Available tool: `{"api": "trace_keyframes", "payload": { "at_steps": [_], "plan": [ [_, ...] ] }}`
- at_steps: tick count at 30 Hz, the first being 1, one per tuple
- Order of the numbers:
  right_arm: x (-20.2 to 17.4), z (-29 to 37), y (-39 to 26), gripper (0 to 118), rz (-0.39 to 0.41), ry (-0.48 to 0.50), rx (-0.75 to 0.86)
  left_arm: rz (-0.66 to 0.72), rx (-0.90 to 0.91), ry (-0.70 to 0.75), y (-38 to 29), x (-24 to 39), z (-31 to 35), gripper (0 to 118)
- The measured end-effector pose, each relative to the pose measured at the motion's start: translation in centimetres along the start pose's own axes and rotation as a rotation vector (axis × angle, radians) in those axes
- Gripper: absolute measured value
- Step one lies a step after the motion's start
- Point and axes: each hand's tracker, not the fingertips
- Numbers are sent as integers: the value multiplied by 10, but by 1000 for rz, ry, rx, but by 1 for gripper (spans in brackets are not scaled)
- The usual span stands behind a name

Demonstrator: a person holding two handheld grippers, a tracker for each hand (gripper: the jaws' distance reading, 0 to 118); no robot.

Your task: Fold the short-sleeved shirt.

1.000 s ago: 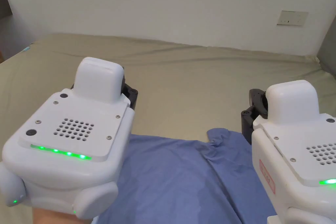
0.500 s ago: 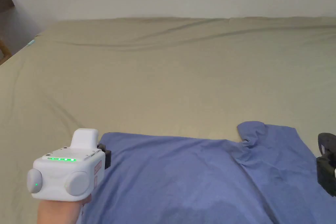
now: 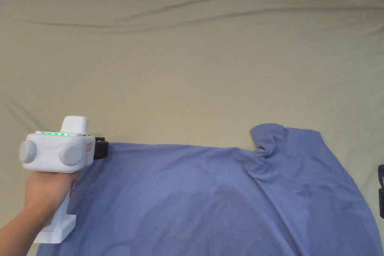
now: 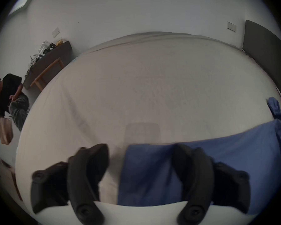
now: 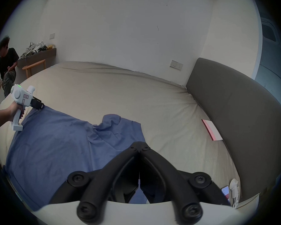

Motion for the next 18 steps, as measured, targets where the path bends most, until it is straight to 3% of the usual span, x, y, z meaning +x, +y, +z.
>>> {"api": "trace_keyframes", "payload": {
  "at_steps": [1, 2, 4, 5, 6, 9, 10, 12, 13, 14, 18],
  "plan": [
    [1, -3, 0, 2, -5, 1, -6, -26, 39, 6, -2, 7, 11, 68],
    [2, -5, 0, 2, -8, -3, -12, -70, 29, -13, 0, 13, 16, 49],
    [4, -9, 2, 2, -8, -3, -23, -164, 4, -55, 0, 30, 21, 0],
    [6, -12, 4, 2, -10, -2, -26, -260, 19, 64, -2, 38, 26, 0],
    [9, -15, 6, 2, -13, 1, -28, -285, 26, 44, -1, 38, 30, 0],
    [22, -28, 11, 4, -23, 7, -50, -118, 49, -4, 3, 22, 56, 0],
    [25, -34, 12, 12, -27, 4, -52, -90, 87, 9, 3, 17, 70, 0],
    [36, -57, 13, 77, -22, 19, -125, -77, 143, 15, 0, 12, 106, 0],
    [42, -73, 14, 104, -12, 24, -192, -80, 169, 10, 0, 7, 118, 0],
    [46, -90, 12, 115, -39, 74, -237, -99, 194, 7, -3, 5, 137, 0],
    [59, -160, -2, 115, -115, 116, -396, -110, 245, 18, -18, 0, 188, 0]
  ]
}}
